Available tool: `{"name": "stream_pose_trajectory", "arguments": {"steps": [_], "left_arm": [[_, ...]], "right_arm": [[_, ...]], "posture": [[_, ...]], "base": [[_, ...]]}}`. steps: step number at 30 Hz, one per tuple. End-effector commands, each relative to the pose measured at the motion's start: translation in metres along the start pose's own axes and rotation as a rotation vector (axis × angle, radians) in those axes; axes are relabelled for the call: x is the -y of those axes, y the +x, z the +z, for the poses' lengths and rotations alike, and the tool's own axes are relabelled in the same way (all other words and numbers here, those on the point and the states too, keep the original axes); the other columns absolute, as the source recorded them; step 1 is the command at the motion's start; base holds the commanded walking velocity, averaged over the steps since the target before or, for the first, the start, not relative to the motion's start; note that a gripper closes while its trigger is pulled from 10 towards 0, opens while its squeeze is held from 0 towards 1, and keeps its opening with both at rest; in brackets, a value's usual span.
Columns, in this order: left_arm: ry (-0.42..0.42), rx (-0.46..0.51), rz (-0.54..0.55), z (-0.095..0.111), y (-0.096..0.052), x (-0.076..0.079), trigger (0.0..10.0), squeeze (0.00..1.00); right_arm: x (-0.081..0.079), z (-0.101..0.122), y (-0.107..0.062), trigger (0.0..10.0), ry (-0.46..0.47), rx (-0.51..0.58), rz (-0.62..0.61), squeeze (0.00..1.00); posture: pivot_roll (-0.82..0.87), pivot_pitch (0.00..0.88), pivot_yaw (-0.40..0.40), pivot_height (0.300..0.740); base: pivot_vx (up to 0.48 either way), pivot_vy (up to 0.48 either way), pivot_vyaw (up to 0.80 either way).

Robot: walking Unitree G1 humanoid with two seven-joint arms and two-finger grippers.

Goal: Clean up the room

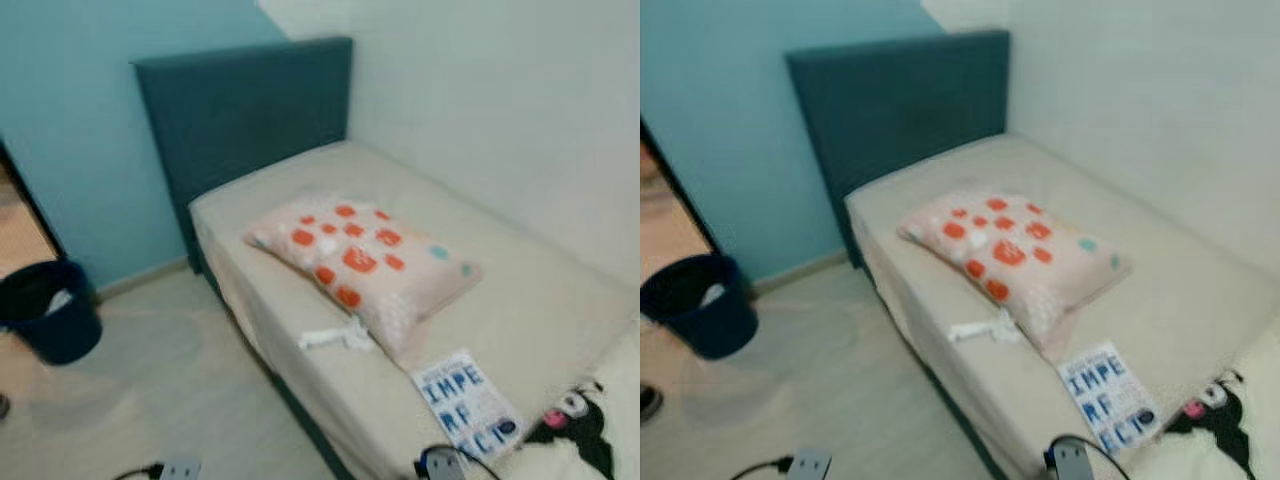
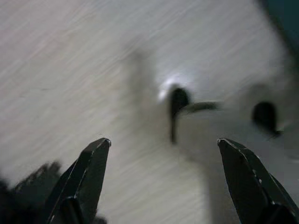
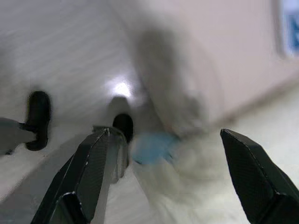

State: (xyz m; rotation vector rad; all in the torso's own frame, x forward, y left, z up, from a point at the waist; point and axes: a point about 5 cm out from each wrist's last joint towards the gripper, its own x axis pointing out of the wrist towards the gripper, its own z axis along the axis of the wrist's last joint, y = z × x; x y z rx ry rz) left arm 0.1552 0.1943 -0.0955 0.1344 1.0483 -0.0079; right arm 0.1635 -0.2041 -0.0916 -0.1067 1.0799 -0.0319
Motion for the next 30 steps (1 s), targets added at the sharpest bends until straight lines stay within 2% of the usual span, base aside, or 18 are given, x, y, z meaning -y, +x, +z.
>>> {"name": "stream_pose_trajectory", "arguments": {"steps": [1, 5, 9, 13, 18, 30], "left_arm": [[0.005, -0.008, -0.008, -0.003, 0.000, 0.002, 10.0, 0.00], [0.012, -0.004, -0.013, -0.002, 0.000, 0.002, 10.0, 0.00], [0.013, -0.004, -0.016, -0.002, 0.000, 0.002, 10.0, 0.00], [0.014, -0.006, -0.016, -0.004, -0.001, 0.000, 10.0, 0.00], [0.007, -0.009, -0.007, -0.009, -0.003, -0.012, 10.0, 0.00], [-0.002, -0.012, -0.004, -0.013, -0.004, -0.015, 10.0, 0.00]], "right_arm": [[-0.002, -0.008, -0.001, 10.0, -0.006, -0.027, 0.009, 0.00], [-0.001, -0.008, -0.001, 10.0, 0.002, -0.019, 0.001, 0.00], [0.003, -0.007, -0.001, 10.0, 0.042, -0.023, -0.048, 0.00], [0.003, -0.008, -0.001, 10.0, -0.002, -0.043, -0.050, 0.00], [0.006, -0.007, -0.001, 10.0, 0.043, -0.041, -0.074, 0.00], [0.008, -0.004, -0.001, 10.0, 0.071, -0.026, -0.092, 0.00]], "posture": [[-0.08, 0.031, -0.053, 0.740], [-0.08, 0.027, -0.051, 0.740], [-0.08, 0.019, -0.049, 0.740], [-0.08, 0.018, -0.050, 0.740], [-0.08, 0.020, -0.050, 0.740], [-0.08, 0.040, -0.051, 0.740]], "base": [[0.000, 0.000, 0.80], [0.000, 0.000, 0.80], [0.000, 0.000, 0.00], [0.000, 0.000, -0.43], [0.000, 0.000, -0.78], [0.000, 0.000, -0.76]]}}
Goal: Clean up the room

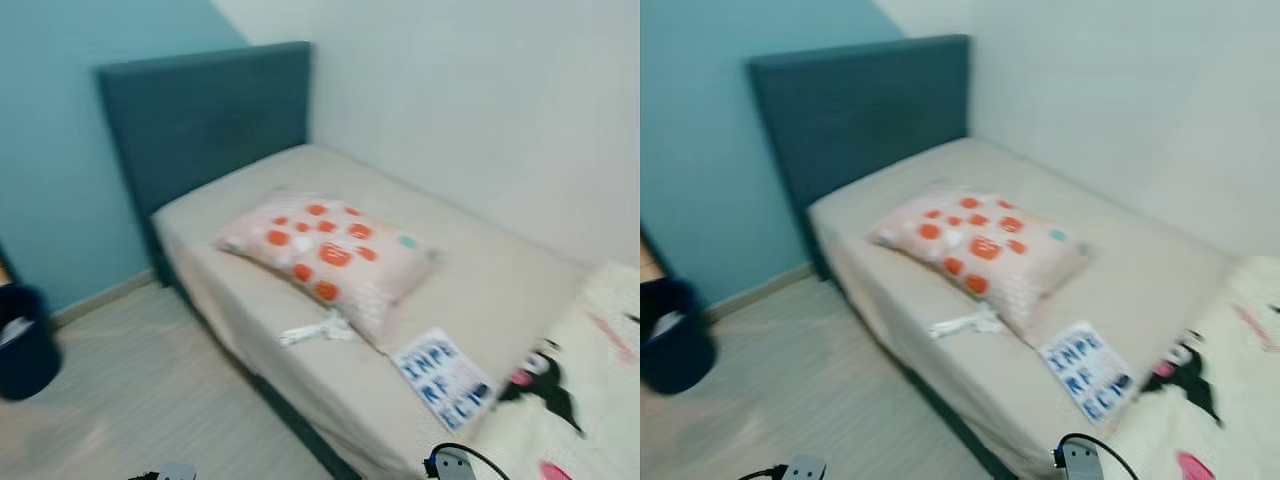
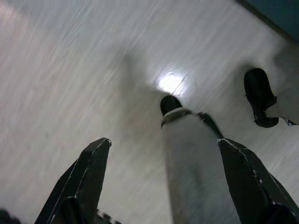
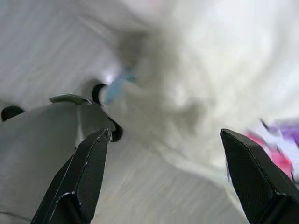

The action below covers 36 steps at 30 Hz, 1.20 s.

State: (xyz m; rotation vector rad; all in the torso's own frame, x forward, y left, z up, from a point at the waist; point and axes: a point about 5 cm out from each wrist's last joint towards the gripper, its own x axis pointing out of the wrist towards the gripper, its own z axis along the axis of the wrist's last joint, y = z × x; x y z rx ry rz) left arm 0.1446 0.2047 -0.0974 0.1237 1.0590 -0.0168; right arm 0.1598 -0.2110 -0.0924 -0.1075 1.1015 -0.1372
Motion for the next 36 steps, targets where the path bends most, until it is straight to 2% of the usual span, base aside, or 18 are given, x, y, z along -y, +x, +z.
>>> {"name": "stream_pose_trajectory", "arguments": {"steps": [1, 16, 24, 36], "left_arm": [[0.003, -0.002, 0.009, -0.0014, -0.0009, -0.0057, 10.0, 0.00], [0.032, -0.017, 0.026, -0.0038, -0.0014, -0.0086, 10.0, 0.00], [-0.002, -0.023, 0.020, -0.0050, -0.0014, -0.0076, 10.0, 0.00], [0.062, -0.022, -0.007, 0.0025, 0.0010, 0.0007, 10.0, 0.00]], "right_arm": [[0.0009, -0.0003, 0.0000, 10.0, 0.022, 0.001, -0.007, 0.00], [-0.0006, 0.0011, 0.0001, 10.0, 0.013, 0.005, 0.014, 0.00], [-0.0026, -0.0017, -0.0001, 10.0, -0.006, -0.012, 0.032, 0.00], [-0.0046, -0.0030, -0.0001, 10.0, -0.014, -0.023, 0.040, 0.00]], "posture": [[-0.08, 0.040, -0.051, 0.740], [-0.09, 0.049, -0.048, 0.740], [-0.09, 0.047, -0.048, 0.740], [-0.09, 0.059, -0.039, 0.740]], "base": [[0.000, 0.000, -0.63], [0.313, 0.000, 0.00], [0.263, 0.000, -0.77], [0.000, 0.000, -0.76]]}}
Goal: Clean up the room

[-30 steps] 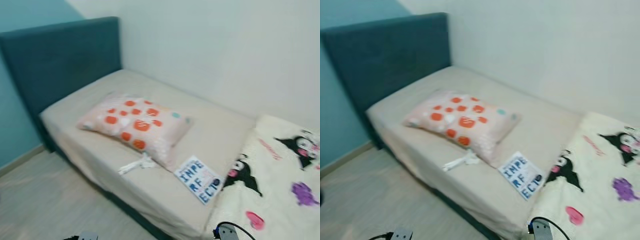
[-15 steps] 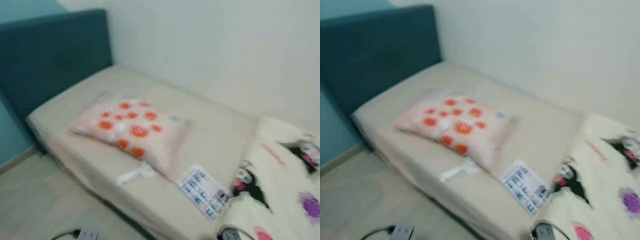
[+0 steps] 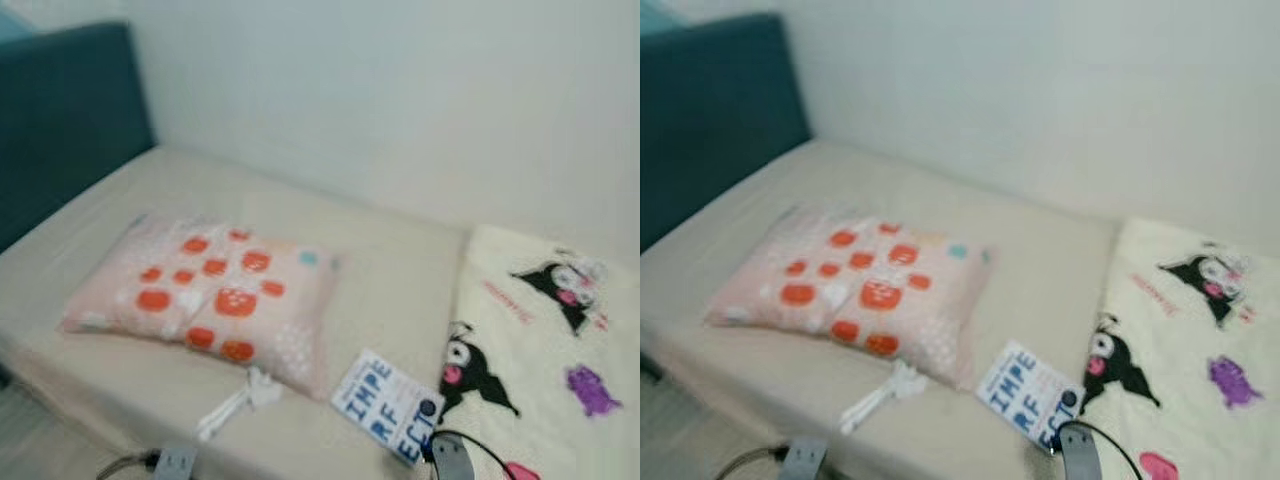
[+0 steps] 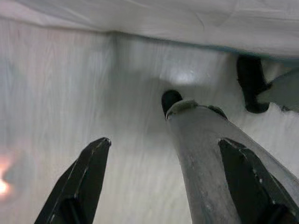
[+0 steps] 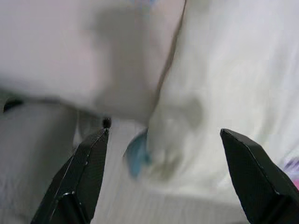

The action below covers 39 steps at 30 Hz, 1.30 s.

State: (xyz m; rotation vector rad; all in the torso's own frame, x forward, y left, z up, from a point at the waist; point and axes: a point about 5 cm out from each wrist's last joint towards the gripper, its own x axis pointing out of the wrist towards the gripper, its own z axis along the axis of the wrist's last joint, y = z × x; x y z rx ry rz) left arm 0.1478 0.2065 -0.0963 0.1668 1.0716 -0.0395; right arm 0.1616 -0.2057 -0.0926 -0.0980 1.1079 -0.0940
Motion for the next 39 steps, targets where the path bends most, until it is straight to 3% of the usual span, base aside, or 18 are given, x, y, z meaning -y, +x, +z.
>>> {"name": "stream_pose_trajectory", "arguments": {"steps": [1, 16, 22, 27, 28, 30, 32, 34, 39], "left_arm": [[0.018, -0.008, -0.010, 0.001, 0.001, 0.005, 10.0, 0.00], [0.050, -0.022, -0.010, -0.012, -0.002, 0.001, 10.0, 0.00], [0.064, -0.054, 0.015, -0.027, -0.006, -0.008, 10.0, 0.00], [0.058, -0.059, 0.027, -0.027, -0.007, -0.011, 10.0, 0.00], [0.053, -0.061, 0.040, -0.027, -0.007, -0.013, 10.0, 0.00], [0.038, -0.061, 0.058, -0.025, -0.006, -0.016, 10.0, 0.00], [0.038, -0.061, 0.058, -0.025, -0.006, -0.016, 10.0, 0.00], [0.014, -0.059, 0.070, -0.023, -0.006, -0.016, 10.0, 0.00], [0.005, -0.055, 0.069, -0.019, -0.004, -0.011, 10.0, 0.00]], "right_arm": [[0.000, -0.004, 0.000, 10.0, 0.004, -0.020, 0.003, 0.00], [-0.002, -0.004, 0.000, 10.0, 0.031, -0.022, -0.001, 0.00], [-0.004, 0.010, -0.001, 10.0, 0.001, 0.128, -0.003, 0.00], [-0.006, 0.013, -0.001, 10.0, 0.021, 0.159, 0.018, 0.00], [0.011, 0.071, -0.003, 10.0, 0.032, 0.290, 0.040, 0.00], [0.012, 0.113, -0.010, 10.0, 0.031, 0.391, 0.092, 0.00], [0.012, 0.113, -0.010, 10.0, 0.031, 0.391, 0.092, 0.00], [-0.004, 0.130, -0.014, 10.0, -0.039, 0.445, 0.193, 0.00], [-0.022, 0.136, -0.017, 10.0, -0.124, 0.461, 0.296, 0.00]], "posture": [[-0.08, 0.061, -0.037, 0.740], [-0.09, 0.065, -0.021, 0.740], [-0.09, 0.067, -0.009, 0.740], [-0.09, 0.067, -0.008, 0.740], [-0.09, 0.067, -0.008, 0.740], [-0.09, 0.068, -0.011, 0.740], [-0.09, 0.068, -0.011, 0.740], [-0.09, 0.071, -0.014, 0.740], [-0.09, 0.073, -0.014, 0.740]], "base": [[0.000, 0.000, -0.76], [0.000, 0.000, -0.76], [0.000, 0.000, -0.57], [0.000, 0.000, 0.00], [0.000, 0.000, 0.00], [0.000, 0.000, 0.00], [0.000, 0.000, 0.00], [0.000, 0.000, 0.00], [0.000, 0.000, 0.48]]}}
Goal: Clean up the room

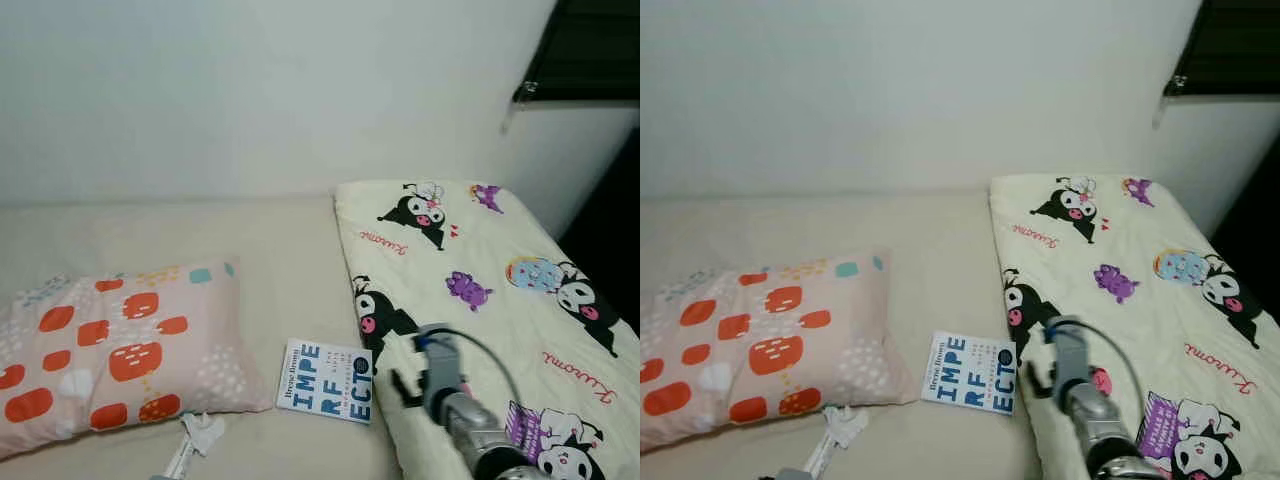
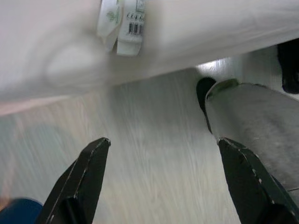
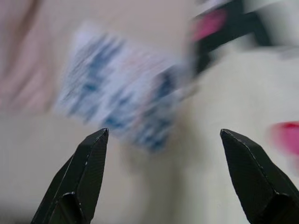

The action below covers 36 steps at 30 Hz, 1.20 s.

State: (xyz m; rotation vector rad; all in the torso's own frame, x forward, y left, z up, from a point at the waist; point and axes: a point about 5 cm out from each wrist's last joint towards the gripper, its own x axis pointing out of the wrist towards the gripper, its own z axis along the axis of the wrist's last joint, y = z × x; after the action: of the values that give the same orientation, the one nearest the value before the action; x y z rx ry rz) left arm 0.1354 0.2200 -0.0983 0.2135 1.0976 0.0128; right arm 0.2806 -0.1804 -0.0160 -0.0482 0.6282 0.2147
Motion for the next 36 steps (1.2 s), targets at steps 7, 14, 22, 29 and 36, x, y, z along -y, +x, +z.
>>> {"name": "stream_pose_trajectory", "arguments": {"steps": [7, 14, 22, 29, 36], "left_arm": [[-0.013, -0.009, -0.014, 0.006, 0.002, 0.022, 10.0, 0.00], [-0.013, -0.004, -0.019, 0.010, 0.003, 0.026, 10.0, 0.00], [-0.005, -0.015, 0.013, -0.006, -0.002, -0.013, 10.0, 0.00], [0.011, -0.023, 0.030, -0.007, -0.004, -0.029, 10.0, 0.00], [0.029, -0.012, 0.020, 0.006, 0.000, -0.016, 10.0, 0.00]], "right_arm": [[-0.009, -0.015, -0.002, 10.0, -0.065, -0.068, 0.067, 0.00], [0.005, -0.024, -0.007, 10.0, -0.045, -0.105, -0.005, 0.00], [0.016, -0.058, -0.021, 10.0, 0.016, -0.222, -0.109, 0.00], [0.017, -0.075, -0.028, 10.0, 0.062, -0.263, -0.131, 0.00], [0.015, -0.089, -0.034, 10.0, 0.091, -0.304, -0.144, 0.00]], "posture": [[-0.09, 0.080, -0.011, 0.740], [-0.09, 0.081, -0.011, 0.740], [-0.09, 0.079, -0.007, 0.740], [-0.09, 0.078, -0.002, 0.740], [-0.09, 0.075, 0.002, 0.740]], "base": [[0.000, 0.000, 0.80], [0.000, 0.000, 0.23], [0.000, 0.332, 0.00], [0.000, 0.397, 0.00], [0.000, 0.396, 0.00]]}}
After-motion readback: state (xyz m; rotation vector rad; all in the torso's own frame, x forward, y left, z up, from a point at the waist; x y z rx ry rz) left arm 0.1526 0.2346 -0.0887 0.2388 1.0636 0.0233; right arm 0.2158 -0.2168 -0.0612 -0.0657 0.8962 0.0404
